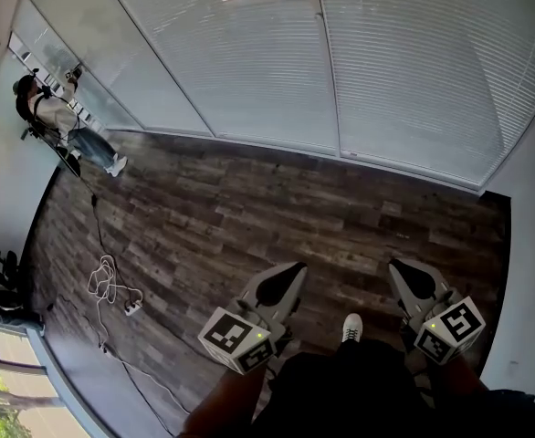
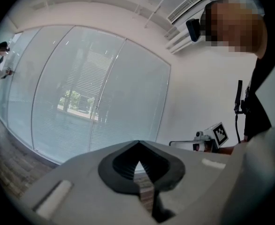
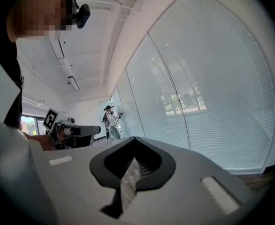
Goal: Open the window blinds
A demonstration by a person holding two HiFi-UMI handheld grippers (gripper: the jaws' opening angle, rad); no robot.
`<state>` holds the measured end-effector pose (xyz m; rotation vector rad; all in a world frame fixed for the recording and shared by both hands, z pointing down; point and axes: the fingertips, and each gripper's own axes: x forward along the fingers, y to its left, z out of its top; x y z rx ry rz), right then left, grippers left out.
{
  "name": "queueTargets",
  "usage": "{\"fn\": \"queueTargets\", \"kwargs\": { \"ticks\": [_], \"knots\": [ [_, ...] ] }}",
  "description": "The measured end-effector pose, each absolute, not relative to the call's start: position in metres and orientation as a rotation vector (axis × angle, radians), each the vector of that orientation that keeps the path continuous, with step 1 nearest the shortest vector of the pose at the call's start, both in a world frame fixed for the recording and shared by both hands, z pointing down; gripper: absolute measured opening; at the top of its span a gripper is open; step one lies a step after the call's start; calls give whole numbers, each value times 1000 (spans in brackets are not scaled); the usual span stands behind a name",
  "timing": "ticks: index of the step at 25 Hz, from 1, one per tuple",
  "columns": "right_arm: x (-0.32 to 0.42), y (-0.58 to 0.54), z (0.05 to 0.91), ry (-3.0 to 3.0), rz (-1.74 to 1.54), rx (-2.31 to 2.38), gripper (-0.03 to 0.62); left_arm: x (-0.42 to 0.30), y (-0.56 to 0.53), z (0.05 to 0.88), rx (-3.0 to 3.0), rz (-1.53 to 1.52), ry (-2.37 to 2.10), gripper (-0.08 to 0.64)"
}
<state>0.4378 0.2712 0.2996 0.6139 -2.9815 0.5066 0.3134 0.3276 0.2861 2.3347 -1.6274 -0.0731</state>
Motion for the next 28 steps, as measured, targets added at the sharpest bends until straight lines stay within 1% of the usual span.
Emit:
{"fn": "queueTargets", "kwargs": {
  "ticks": [8, 21, 28],
  "knots": [
    [438, 218, 317, -2972, 479, 527, 28, 320, 272, 285, 2332, -54, -1690, 0],
    [435, 199, 335, -2955, 512, 514, 28, 313, 250, 295, 2311, -1, -1701, 0],
    [425, 189, 337, -2935, 509, 517, 28, 290, 240, 296, 2295, -40, -1739, 0]
  ]
}}
